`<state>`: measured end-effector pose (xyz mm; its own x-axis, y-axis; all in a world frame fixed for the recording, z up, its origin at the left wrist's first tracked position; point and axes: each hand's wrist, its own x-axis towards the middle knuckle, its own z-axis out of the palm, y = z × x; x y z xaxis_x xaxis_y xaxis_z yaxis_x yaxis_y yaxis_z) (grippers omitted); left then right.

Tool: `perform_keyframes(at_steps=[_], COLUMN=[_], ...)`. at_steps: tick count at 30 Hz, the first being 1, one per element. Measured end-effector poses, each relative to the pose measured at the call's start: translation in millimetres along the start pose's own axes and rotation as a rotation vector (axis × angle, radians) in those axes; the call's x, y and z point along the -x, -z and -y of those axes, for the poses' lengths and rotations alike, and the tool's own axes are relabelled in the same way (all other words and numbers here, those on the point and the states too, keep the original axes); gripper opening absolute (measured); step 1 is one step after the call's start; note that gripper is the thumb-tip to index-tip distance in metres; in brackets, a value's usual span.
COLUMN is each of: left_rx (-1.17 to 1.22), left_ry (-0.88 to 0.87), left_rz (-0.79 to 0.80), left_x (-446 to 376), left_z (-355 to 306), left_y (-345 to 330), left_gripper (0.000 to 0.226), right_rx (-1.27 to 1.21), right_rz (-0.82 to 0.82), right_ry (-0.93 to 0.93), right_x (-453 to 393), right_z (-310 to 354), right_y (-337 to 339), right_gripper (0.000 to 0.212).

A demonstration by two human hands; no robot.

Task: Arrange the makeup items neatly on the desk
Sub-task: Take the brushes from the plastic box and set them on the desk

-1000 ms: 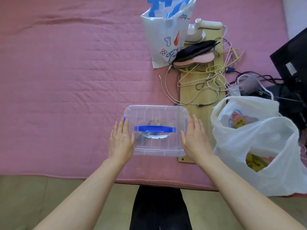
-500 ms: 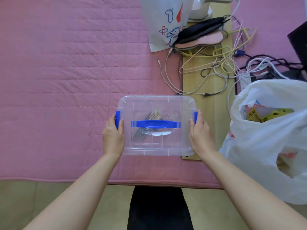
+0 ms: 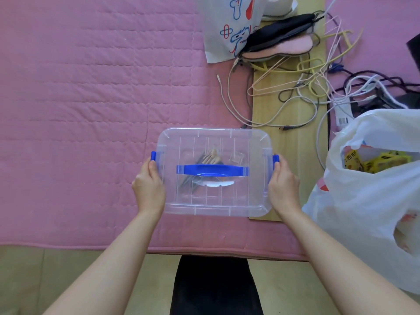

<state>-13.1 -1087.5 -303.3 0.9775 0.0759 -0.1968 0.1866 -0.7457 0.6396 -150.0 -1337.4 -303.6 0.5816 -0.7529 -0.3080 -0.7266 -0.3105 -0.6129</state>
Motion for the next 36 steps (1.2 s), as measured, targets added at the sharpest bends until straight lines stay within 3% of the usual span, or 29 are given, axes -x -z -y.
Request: perform_keyframes(at_steps=[6, 8, 13, 19, 22, 26, 36], left_rx=[0.477, 0.474, 0.133, -0.144, -0.23, -0.386, -0.303], left_ry=[0.494, 0.521, 0.184, -0.357, -0.457, -0.684, -0.777], left_rz=[0.197, 0.233, 0.141, 0.227, 0.261, 0.279, 0.305], left_x=[-6.8, -9.3, -6.7, 12.9, 16.4, 20.5, 18.6], left_z=[0.6, -1.2, -2.5, -12.2, -14.6, -13.5, -24.9], left_y=[5.0, 8.5, 17.3, 17.5, 11.6, 4.7, -0.1], left_gripper=[0.035, 0.028, 0.038, 0.05, 0.051, 0.046, 0.029], right_rx=[-0.079, -0.049, 0.087, 0.278, 0.385, 0.509, 0.605], right_rz=[0.069, 0.086, 0.03, 0.071, 0.178, 0.215, 0.182], right_ry=[-0.121, -0.127, -0.059, 0.355, 0.537, 0.618, 0.589], right_x=[-4.6, -5.0, -1.0, 14.4, 25.5, 34.9, 32.2], right_z=[-4.3, -4.2, 7.7, 41.7, 54.3, 58.9, 61.0], right_y=[2.3, 6.2, 17.0, 17.6, 8.6, -5.2, -15.9], right_gripper=[0.028, 0.029, 0.041, 0.045, 0.044, 0.04, 0.03])
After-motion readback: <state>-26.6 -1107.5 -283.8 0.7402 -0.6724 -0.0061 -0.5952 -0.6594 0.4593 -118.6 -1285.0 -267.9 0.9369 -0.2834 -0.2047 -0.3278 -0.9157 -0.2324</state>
